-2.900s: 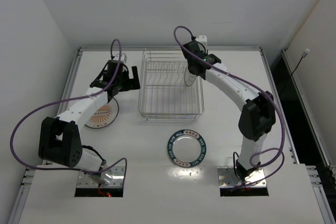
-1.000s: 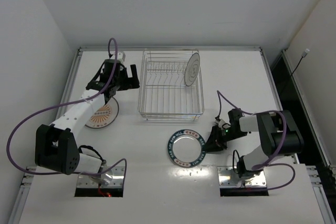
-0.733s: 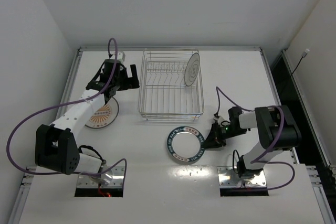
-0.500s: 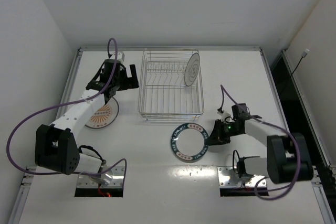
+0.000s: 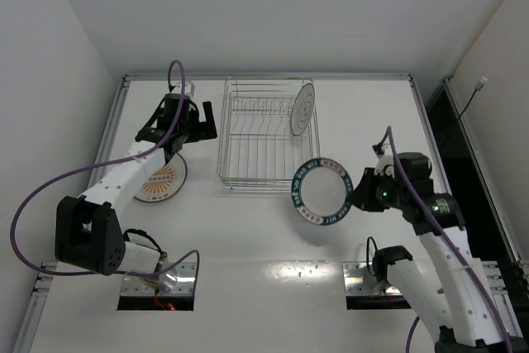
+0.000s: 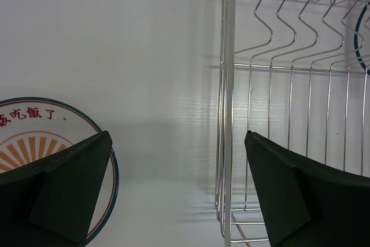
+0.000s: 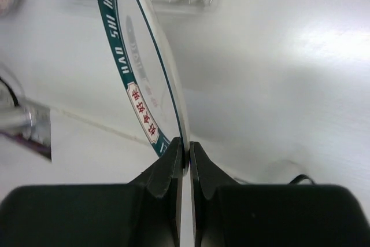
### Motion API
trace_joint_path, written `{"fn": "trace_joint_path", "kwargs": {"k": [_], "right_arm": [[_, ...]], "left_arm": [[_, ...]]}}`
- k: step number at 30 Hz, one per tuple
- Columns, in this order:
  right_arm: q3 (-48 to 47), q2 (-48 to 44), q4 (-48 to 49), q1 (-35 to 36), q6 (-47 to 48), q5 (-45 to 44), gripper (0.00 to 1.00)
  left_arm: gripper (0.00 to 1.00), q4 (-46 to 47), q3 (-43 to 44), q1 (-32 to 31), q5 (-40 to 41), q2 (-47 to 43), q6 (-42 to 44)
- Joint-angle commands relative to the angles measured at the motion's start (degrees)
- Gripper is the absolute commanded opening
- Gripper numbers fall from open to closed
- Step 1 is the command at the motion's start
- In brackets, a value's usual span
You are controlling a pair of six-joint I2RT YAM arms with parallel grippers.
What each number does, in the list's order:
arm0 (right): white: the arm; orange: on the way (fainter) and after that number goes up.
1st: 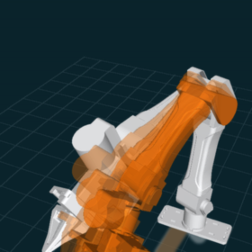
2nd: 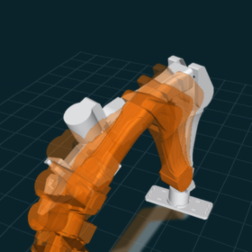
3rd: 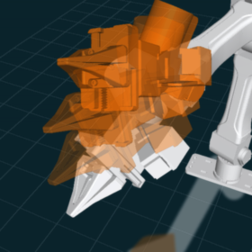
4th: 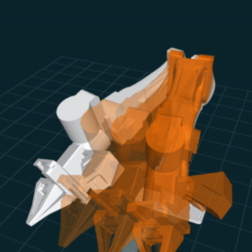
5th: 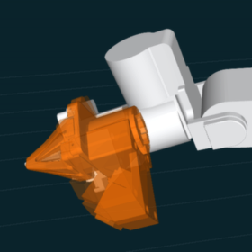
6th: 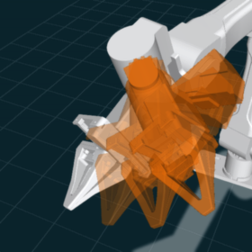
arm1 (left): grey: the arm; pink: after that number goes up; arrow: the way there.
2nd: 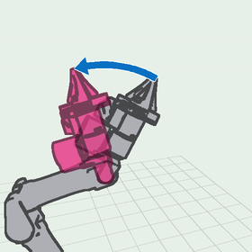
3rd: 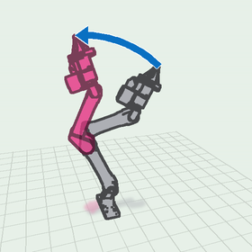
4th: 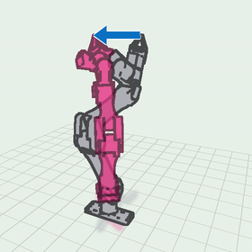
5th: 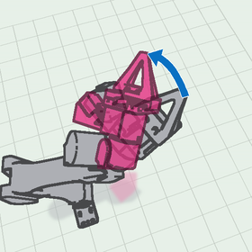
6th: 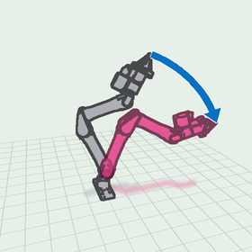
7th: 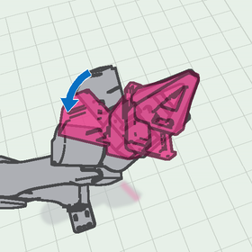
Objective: Load the plates into the dish rack
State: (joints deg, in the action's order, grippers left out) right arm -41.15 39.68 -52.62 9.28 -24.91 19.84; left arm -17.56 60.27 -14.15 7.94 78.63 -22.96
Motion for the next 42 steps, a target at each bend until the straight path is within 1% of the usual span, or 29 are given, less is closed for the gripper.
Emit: {"fn": "trace_joint_path", "kwargs": {"k": [1,2,3,4,6,7,8,10,11,12,13,15,16,17,18,20,21,22,24,25,26,27,28,29,30,35,42], "right_arm": [[-12.51,0.3,1.45,0.57,-3.22,-11.11,0.0],[-14.56,1.27,2.6,1.09,-4.0,-13.74,0.0],[-16.23,2.49,3.92,1.09,-4.71,-18.82,0.0],[-19.03,5.55,7.32,1.09,-4.71,-21.04,0.0],[-21.42,9.87,10.5,1.7,-4.71,-25.35,0.0],[-23.87,12.24,13.22,2.32,-4.71,-26.24,0.0],[-24.85,16.96,14.64,3.37,-5.24,-28.08,0.0],[-28.36,21.56,16.75,4.78,-5.24,-30.46,0.0],[-29.68,23.58,18.07,5.65,-5.85,-34.04,0.0],[-32.3,27.34,18.08,7.4,-6.38,-35.81,0.0],[-33.46,28.95,19.21,8.29,-6.38,-38.62,0.0],[-36.7,32.11,21.67,11.18,-6.38,-40.83,0.0],[-38.12,35.87,21.68,12.16,-6.38,-42.93,0.0],[-41.96,38.08,21.68,14.17,-6.38,-44.08,0.0],[-44.0,42.71,20.64,15.23,-5.77,-47.05,0.0],[-49.7,46.96,18.36,16.82,-5.77,-49.7,0.0],[-51.04,48.72,18.34,18.13,-5.77,-51.89,0.0],[-53.4,51.87,17.73,18.67,-5.77,-52.87,0.0],[-55.87,55.31,17.12,19.2,-5.77,-54.28,0.0],[-60.06,57.59,16.16,19.2,-5.77,-54.98,0.0],[-62.89,62.92,12.75,19.2,-6.55,-56.47,0.0],[-65.87,65.76,10.72,19.2,-6.56,-57.27,0.0],[-71.47,68.22,9.04,19.72,-7.08,-58.23,0.0],[-73.7,70.34,6.94,19.73,-7.09,-59.03,0.0],[-76.16,73.05,6.92,19.73,-7.09,-59.03,0.0],[-76.8,74.58,6.92,20.25,-7.09,-62.19,0.0],[-72.86,75.1,7.53,20.25,-7.09,-64.22,0.0]], "left_arm": [[1.0,0.77,0.55,0.27,1.2,-1.99,-0.07],[1.0,0.77,0.55,0.27,1.2,-1.99,-0.07],[1.0,0.77,0.55,0.27,1.72,-1.99,-0.07],[1.0,0.77,0.55,0.27,1.72,-1.99,-0.07],[1.0,1.3,0.55,0.27,2.25,-1.99,-0.07],[1.0,1.3,0.03,0.27,2.86,-1.99,-0.07],[1.0,1.3,0.02,0.27,2.87,-1.99,-0.07],[1.0,1.3,0.02,0.27,3.39,-1.99,-0.07],[1.0,1.3,0.02,0.27,3.39,-1.99,-0.07],[1.0,1.3,0.02,0.27,3.91,-1.99,-0.07],[1.0,1.3,0.02,0.27,3.92,-1.99,-0.07],[1.0,1.3,0.02,0.27,3.92,-1.99,-0.59],[1.0,1.3,0.02,0.27,3.92,-1.99,-0.59],[1.0,1.3,0.02,0.27,3.92,-1.99,-0.59],[1.0,1.3,0.02,0.27,3.92,-1.99,-0.59],[1.0,1.3,0.02,0.27,3.92,-1.47,-0.59],[1.0,1.3,0.02,0.27,3.4,-1.46,-0.59],[1.0,1.3,0.02,0.27,3.39,-1.46,-0.59],[1.0,1.3,0.02,0.27,3.39,-1.46,-0.59],[1.0,1.3,0.02,0.27,2.7,-1.46,-0.59],[1.0,1.3,0.02,0.27,2.69,-0.85,-0.59],[1.0,1.3,0.02,0.27,2.17,-0.85,-0.59],[1.0,1.3,0.02,0.27,2.16,-0.85,-0.59],[1.0,1.3,0.02,0.27,2.16,-0.85,-0.59],[1.0,1.3,0.02,0.27,2.16,-0.85,-0.59],[1.0,1.3,0.02,0.27,1.64,-0.32,-0.59],[1.0,1.3,0.02,0.27,1.11,0.21,-0.59]]}}
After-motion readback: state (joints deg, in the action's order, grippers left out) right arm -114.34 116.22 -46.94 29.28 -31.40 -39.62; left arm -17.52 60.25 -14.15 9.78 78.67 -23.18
